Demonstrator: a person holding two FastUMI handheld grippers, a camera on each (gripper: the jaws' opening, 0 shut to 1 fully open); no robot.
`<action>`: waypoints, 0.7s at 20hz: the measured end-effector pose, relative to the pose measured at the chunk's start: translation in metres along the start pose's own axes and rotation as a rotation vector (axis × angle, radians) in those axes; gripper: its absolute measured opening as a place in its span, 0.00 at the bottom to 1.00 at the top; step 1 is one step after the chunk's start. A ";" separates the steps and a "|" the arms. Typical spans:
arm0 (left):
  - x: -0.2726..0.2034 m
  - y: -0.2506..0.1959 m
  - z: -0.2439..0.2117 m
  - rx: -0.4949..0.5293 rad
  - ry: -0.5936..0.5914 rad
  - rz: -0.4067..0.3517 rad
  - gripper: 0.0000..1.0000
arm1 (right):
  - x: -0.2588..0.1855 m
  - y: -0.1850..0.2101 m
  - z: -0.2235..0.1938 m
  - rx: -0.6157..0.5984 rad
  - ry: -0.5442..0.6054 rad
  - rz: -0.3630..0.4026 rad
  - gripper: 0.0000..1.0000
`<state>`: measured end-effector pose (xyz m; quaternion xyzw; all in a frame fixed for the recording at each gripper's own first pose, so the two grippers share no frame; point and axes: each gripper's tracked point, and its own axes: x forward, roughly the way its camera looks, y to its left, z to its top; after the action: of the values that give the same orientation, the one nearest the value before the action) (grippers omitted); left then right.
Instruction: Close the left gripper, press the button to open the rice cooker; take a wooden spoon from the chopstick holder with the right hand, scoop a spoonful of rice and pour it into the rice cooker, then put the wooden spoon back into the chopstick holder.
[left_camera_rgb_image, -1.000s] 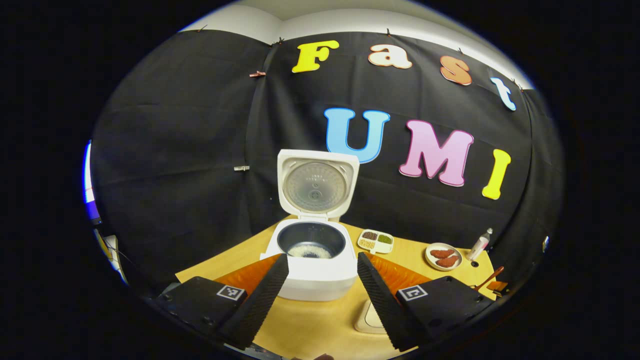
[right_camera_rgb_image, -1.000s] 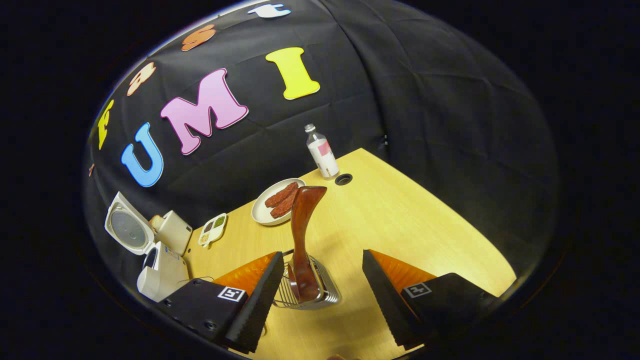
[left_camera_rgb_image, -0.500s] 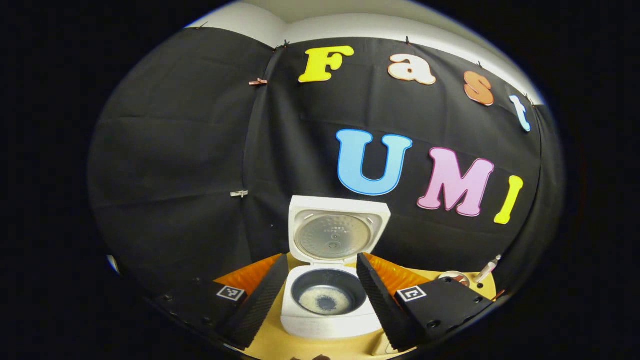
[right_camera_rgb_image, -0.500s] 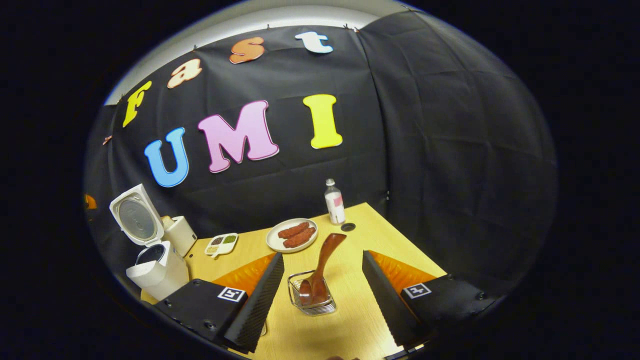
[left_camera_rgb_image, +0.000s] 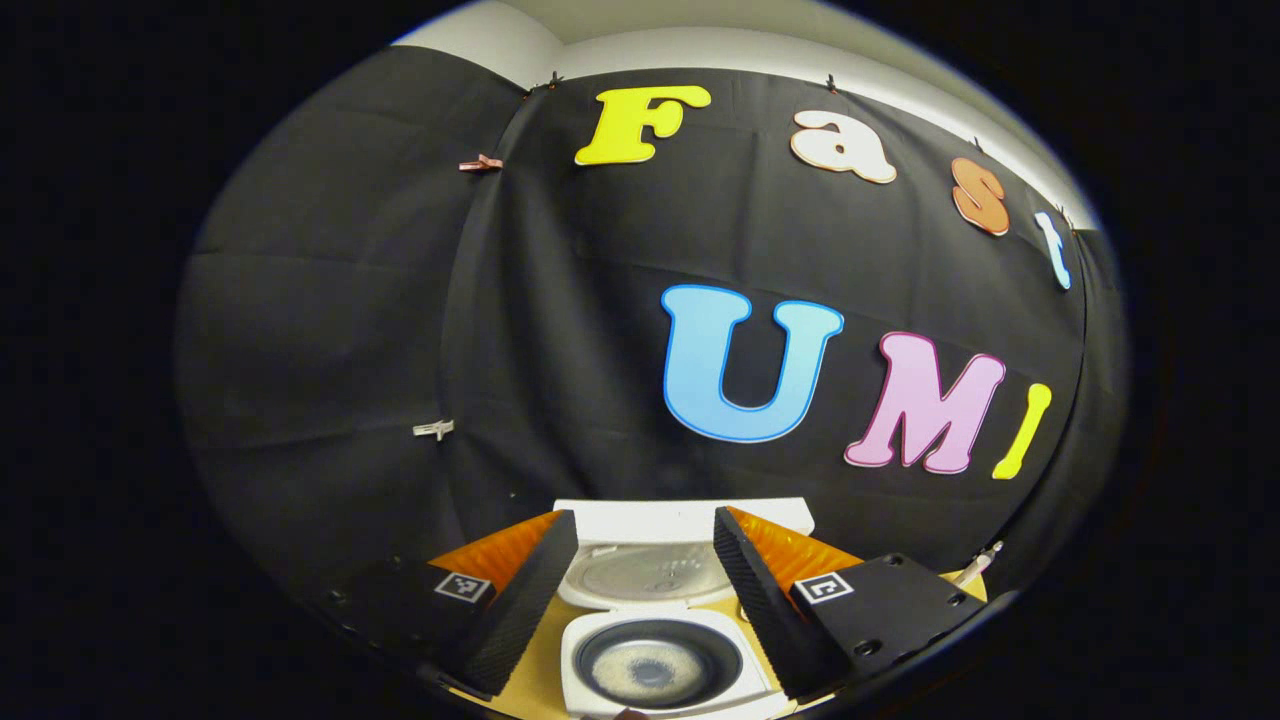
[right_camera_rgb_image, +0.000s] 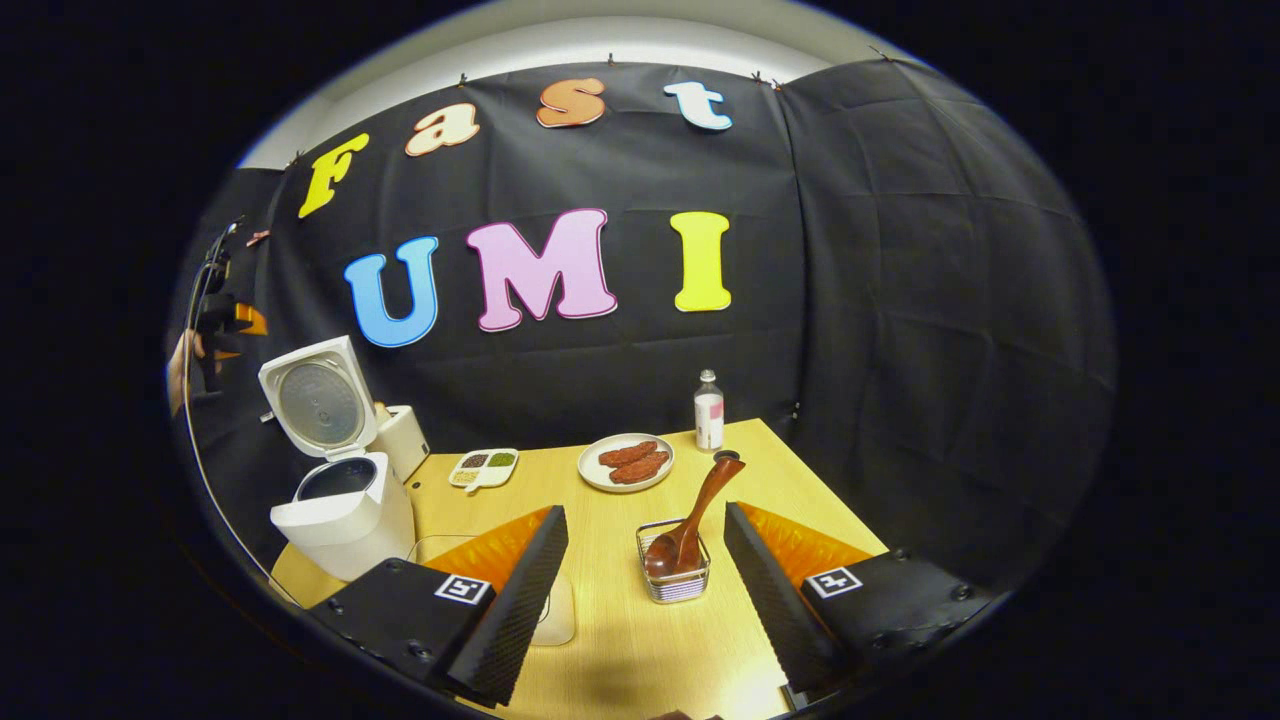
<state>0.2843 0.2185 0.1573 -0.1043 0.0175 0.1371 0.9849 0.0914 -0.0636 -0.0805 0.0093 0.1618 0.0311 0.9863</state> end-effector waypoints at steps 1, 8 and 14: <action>0.016 0.004 0.000 0.014 0.000 0.010 0.95 | -0.003 0.003 0.001 -0.012 -0.003 0.003 0.98; 0.108 -0.024 -0.015 -0.042 0.028 -0.042 0.94 | -0.014 0.034 -0.015 -0.031 0.041 0.031 0.98; 0.143 -0.033 -0.051 0.144 0.145 0.034 0.99 | -0.011 0.038 -0.019 -0.030 0.051 0.031 0.98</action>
<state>0.4309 0.2145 0.1047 -0.0426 0.1004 0.1440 0.9835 0.0725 -0.0258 -0.0936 -0.0040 0.1862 0.0491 0.9813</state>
